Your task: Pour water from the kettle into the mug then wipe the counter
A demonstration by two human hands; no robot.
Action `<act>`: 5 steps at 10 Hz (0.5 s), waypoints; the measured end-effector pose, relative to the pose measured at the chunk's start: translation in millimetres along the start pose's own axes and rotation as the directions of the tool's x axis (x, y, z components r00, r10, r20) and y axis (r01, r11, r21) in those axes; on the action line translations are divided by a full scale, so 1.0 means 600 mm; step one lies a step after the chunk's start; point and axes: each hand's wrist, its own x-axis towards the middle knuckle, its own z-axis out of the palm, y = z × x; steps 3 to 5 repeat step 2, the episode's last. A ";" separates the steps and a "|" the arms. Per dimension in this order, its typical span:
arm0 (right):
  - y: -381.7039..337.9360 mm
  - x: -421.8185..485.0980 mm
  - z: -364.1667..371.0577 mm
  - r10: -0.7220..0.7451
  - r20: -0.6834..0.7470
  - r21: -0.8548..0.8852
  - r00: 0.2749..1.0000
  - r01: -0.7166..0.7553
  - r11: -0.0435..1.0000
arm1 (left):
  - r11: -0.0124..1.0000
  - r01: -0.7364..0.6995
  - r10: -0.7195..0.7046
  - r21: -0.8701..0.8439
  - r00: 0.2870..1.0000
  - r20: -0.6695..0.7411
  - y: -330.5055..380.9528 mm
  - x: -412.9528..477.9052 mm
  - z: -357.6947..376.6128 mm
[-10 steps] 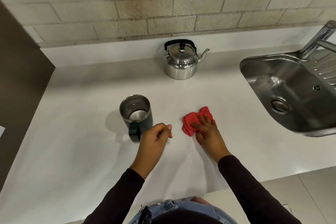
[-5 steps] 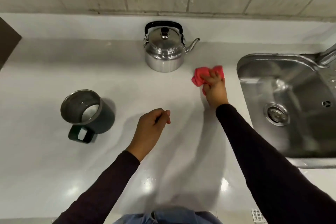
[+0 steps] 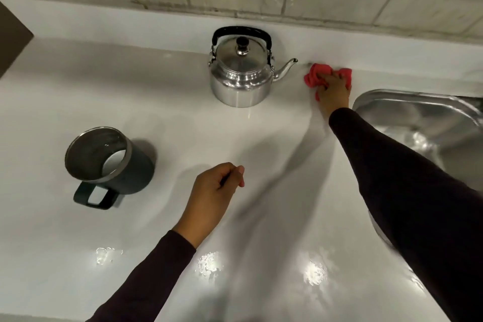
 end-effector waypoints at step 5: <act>-0.065 -0.026 -0.017 -0.049 0.101 -0.314 0.994 0.078 0.946 | 1.000 -0.009 0.008 0.012 0.997 0.080 0.006 0.003 -0.045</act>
